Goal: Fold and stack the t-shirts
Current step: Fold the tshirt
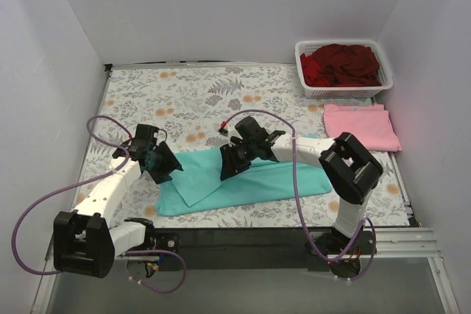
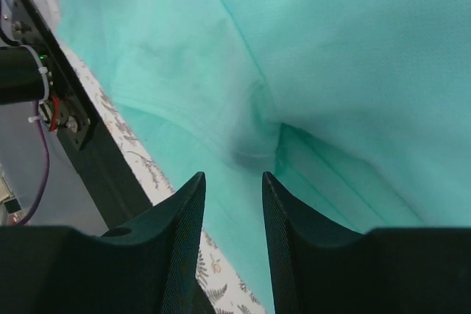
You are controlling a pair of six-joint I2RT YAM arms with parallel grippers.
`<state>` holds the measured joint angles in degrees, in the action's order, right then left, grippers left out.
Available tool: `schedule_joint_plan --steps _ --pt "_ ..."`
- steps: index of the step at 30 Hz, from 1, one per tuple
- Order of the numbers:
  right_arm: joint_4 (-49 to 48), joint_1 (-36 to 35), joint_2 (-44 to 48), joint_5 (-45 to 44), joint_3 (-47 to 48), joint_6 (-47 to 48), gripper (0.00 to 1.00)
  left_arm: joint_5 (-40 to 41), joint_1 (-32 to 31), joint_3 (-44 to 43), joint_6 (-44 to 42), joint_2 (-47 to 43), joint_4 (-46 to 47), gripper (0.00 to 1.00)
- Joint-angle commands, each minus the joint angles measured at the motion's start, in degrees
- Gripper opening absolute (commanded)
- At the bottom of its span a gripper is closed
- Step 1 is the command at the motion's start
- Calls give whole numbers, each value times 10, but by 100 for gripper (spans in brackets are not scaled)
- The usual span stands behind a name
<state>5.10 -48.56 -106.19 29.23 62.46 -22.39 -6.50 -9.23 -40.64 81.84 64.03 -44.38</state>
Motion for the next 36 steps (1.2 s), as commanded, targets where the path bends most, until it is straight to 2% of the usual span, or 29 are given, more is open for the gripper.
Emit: schedule_joint_plan --steps 1,7,11,15,23,27,36 --pt "38 7 71 -29 17 34 44 -5 -3 0 -1 14 13 49" --pt "62 63 116 -78 14 59 45 5 -3 9 16 28 31 49" --pt "80 121 129 -117 -21 83 45 34 -1 16 37 40 44 44" --pt "76 167 126 -113 -58 91 45 34 3 31 48 57 64 39" --pt "76 195 127 -120 -125 88 44 50 6 64 48 72 71 36" --pt "75 237 142 -124 -159 76 44 57 7 66 49 66 69 35" --pt "111 252 210 -95 -145 76 43 57 9 23 43 42 38 37"
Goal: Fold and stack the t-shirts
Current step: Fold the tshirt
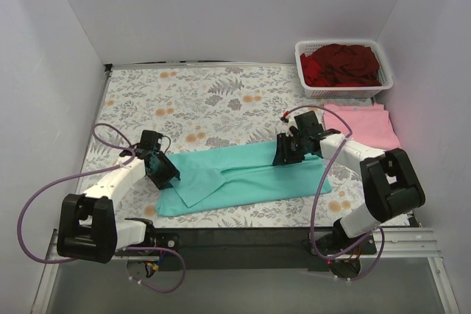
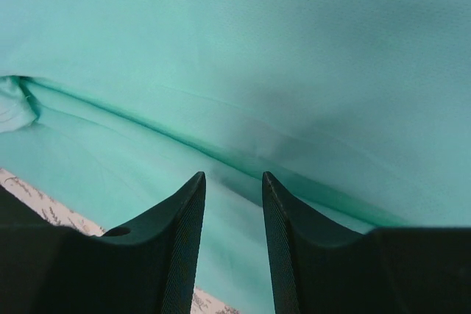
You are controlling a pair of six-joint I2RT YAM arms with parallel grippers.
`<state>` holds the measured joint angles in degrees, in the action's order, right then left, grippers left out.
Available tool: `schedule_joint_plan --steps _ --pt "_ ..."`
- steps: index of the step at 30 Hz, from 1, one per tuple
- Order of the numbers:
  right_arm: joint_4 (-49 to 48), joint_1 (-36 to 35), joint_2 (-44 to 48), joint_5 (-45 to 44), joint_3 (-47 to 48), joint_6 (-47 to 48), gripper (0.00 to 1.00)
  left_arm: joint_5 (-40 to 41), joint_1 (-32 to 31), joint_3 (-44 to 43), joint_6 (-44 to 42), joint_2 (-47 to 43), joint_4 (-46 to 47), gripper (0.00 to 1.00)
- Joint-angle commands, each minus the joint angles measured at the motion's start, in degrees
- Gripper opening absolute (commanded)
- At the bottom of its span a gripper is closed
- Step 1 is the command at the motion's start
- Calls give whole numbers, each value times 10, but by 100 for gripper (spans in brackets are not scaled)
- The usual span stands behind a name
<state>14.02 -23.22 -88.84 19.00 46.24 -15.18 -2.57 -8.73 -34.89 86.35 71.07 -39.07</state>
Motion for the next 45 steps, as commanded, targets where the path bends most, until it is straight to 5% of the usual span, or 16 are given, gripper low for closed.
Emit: schedule_joint_plan --steps 1,9,25,32,38,45 --pt "28 -2 41 7 29 9 44 15 4 -43 -3 -32 -24 38" --pt "68 -46 57 -12 50 16 44 19 4 -110 0 -21 -28 39" --pt "88 -137 62 -4 -30 -27 44 59 4 -161 -11 221 58 34" --pt "67 -188 16 25 -6 -48 44 57 -9 -299 -43 372 63 35" --pt "66 -214 -2 22 50 -53 44 50 -69 -500 -103 497 61 41" --pt "72 -214 -50 25 203 -5 44 120 -91 -548 -120 400 97 56"
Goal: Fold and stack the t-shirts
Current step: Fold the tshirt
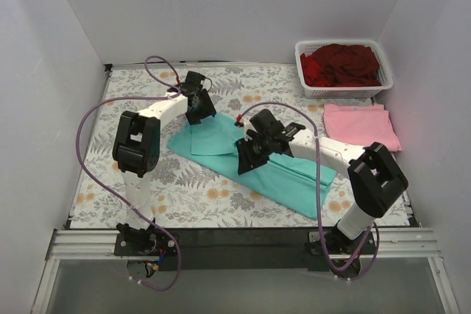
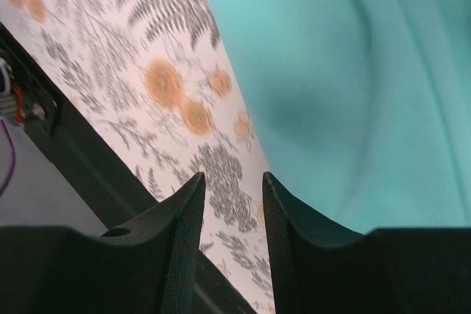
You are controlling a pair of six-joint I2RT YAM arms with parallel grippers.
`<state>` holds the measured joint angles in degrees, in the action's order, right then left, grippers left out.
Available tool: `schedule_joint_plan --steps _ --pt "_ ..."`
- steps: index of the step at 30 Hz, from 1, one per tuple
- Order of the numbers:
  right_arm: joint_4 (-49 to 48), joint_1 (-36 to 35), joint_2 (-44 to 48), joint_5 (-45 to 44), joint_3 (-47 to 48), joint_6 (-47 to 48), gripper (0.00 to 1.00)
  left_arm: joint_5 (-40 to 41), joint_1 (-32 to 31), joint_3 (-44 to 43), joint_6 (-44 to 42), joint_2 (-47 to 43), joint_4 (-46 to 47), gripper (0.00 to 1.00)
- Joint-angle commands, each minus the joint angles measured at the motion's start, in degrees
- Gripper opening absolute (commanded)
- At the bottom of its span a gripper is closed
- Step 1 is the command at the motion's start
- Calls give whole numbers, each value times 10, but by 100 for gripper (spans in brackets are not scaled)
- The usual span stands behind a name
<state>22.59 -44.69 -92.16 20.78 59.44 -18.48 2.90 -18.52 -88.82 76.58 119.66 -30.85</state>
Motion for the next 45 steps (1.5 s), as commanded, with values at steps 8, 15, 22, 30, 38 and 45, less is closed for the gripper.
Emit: schedule_joint_plan --steps 8,15,22,30,38,45 --pt "-24 0 -164 29 247 63 44 177 7 119 -35 -334 10 79" --pt "-38 -11 -284 49 352 51 44 205 7 333 -44 -560 4 84" --pt "-62 -13 -361 18 388 38 44 148 7 492 -69 -722 32 84" --pt "-61 61 -454 -47 465 1 44 136 6 559 -70 -770 83 86" --pt "-58 173 -502 -33 612 -24 45 116 7 555 -77 -713 100 86" --pt "-44 204 -370 -20 566 38 46 109 7 553 -99 -714 114 91"
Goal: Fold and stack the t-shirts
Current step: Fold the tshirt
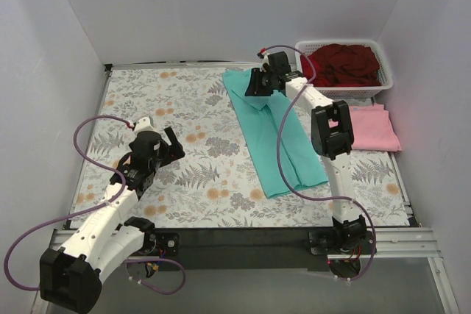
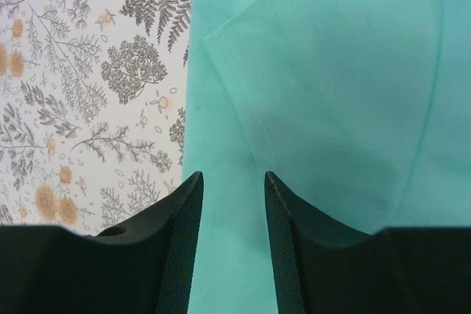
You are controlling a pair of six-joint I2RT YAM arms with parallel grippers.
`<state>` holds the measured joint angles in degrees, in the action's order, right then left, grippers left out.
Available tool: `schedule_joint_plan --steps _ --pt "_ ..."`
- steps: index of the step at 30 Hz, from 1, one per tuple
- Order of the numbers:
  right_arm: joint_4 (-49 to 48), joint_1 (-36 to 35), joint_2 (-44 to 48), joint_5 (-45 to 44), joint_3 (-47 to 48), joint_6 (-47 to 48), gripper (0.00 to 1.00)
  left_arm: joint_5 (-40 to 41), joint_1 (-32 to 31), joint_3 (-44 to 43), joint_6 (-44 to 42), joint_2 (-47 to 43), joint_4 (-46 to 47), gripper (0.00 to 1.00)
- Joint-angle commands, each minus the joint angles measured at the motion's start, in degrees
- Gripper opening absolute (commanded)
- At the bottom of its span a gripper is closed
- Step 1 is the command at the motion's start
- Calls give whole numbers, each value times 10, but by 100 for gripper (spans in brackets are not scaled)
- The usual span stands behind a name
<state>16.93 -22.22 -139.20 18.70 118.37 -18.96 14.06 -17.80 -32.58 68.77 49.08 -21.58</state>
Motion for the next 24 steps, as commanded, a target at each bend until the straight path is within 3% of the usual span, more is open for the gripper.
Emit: schedule_joint_plan --steps 1,5,10,13,18,24 --pt "18 -20 150 -3 -52 49 46 -4 0 -6 -24 -10 25 91" --pt "65 -23 277 -42 -209 67 45 -28 0 1 -40 -21 36 92" --pt "110 -48 441 -96 -476 79 38 -39 -1 8 -46 -21 43 92" --pt "140 -80 509 -110 -576 75 34 -40 -1 7 -45 -18 43 92" --pt "155 -142 577 -120 -676 43 31 -45 -1 5 -45 -14 43 92" --pt "154 -200 547 -118 -706 2 31 -55 -1 5 -46 -12 43 92"
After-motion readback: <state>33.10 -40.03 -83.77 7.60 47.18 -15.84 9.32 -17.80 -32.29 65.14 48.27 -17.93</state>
